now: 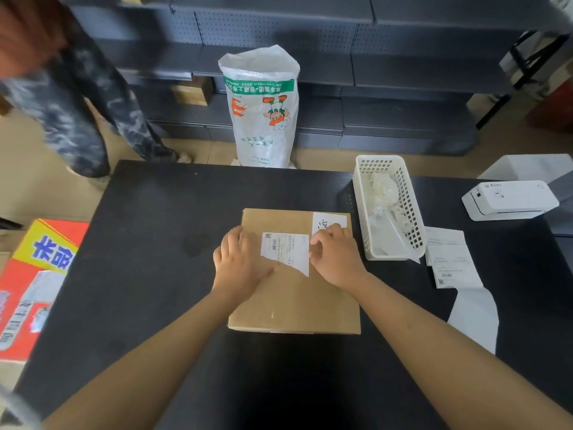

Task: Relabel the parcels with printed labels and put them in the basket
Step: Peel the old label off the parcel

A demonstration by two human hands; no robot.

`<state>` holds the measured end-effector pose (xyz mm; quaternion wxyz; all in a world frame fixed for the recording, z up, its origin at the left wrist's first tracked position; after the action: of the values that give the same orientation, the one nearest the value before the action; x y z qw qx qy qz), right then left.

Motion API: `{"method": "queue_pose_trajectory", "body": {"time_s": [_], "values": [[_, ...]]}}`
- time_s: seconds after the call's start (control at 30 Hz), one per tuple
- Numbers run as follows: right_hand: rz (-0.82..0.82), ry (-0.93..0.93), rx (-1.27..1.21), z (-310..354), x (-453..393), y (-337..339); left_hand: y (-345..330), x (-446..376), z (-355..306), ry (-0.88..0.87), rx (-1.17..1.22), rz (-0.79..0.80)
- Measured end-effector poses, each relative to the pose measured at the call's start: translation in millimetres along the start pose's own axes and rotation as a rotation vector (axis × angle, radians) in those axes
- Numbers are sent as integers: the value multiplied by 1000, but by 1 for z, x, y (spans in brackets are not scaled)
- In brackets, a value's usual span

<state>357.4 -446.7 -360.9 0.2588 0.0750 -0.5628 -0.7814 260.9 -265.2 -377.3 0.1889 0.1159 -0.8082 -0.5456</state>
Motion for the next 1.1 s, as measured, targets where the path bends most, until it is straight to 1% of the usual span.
{"method": "queue_pose_trajectory", "body": {"time_s": [0.1,0.2,0.33,0.47,0.57,0.7,0.77,0.9,1.0,1.1], "values": [[-31,-26,-13,3,-7,4,-15,32,23,-32,44,187],[-63,-41,-11,6,-13,6,-19,47,35,-89,175,260],[-72,-69,-48,7,-17,4,-24,58,29,-176,164,305],[-56,-104,-117,12,-20,-3,-26,60,28,-154,225,325],[-83,-167,-102,16,-21,-6,-25,60,28,-136,240,330],[-55,-202,-75,22,-21,-9,-23,61,26,-117,255,335],[-44,-140,-72,28,-21,-7,-23,60,26,-120,259,334],[58,114,-42,55,-28,-10,-23,60,28,-115,282,330],[118,197,-19,76,-38,-16,-24,60,29,-117,275,326],[127,256,70,86,-47,-19,-26,60,30,-123,269,326]]}}
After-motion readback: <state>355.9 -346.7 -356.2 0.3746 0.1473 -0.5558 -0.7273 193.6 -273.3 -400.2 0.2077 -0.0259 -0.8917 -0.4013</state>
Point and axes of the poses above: each hand's wrist, its own x-axis away from the middle knuckle, its own y-axis out of the back of the hand, z = x × y, the point moved 4 cm from there along -x, towards the middle knuckle
